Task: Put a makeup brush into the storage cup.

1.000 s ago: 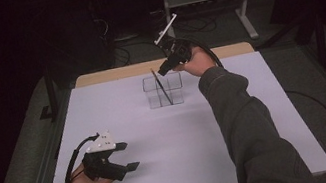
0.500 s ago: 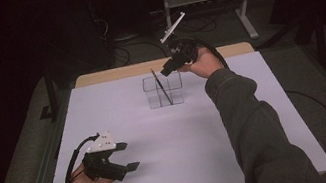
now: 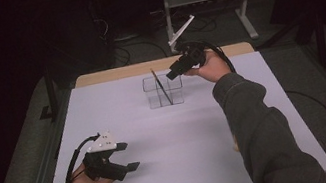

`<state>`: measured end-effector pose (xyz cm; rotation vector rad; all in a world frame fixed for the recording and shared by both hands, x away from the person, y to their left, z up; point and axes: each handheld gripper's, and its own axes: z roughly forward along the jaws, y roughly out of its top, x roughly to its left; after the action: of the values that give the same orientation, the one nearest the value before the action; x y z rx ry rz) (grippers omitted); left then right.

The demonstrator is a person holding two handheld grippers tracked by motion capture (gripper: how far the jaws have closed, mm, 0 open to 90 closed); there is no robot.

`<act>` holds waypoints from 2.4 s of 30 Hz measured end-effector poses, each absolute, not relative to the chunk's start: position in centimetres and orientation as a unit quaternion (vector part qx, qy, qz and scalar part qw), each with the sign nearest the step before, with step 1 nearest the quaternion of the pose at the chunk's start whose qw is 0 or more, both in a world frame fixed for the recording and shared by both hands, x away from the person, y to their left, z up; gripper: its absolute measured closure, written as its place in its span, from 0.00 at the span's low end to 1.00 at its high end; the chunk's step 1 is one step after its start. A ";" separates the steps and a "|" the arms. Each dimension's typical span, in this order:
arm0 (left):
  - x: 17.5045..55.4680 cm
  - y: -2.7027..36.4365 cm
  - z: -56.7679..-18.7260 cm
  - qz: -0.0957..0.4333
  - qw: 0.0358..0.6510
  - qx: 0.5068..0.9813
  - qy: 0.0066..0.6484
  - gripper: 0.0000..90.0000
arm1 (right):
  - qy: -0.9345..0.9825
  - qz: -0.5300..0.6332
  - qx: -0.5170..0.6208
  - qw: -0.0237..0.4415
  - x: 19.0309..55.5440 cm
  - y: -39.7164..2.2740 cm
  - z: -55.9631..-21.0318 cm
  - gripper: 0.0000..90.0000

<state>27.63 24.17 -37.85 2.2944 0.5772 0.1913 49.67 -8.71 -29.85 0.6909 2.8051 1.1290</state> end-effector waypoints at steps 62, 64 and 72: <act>27.6 23.5 -38.1 0.072 0.370 0.898 0.227 0.24 | 0.880 0.401 0.255 0.014 41.1 -16.5 -33.1 0.41; 27.7 23.6 -38.1 0.073 0.368 0.899 0.225 0.24 | 0.879 0.401 0.257 0.014 40.8 -16.7 -33.1 0.41; 27.7 23.6 -38.2 0.073 0.372 0.897 0.228 0.24 | 0.878 0.402 0.261 0.018 40.1 -17.7 -33.5 0.41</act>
<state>27.67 23.62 -38.21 2.2980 0.5848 0.1865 40.11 -17.74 -33.49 0.8103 2.7253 1.2471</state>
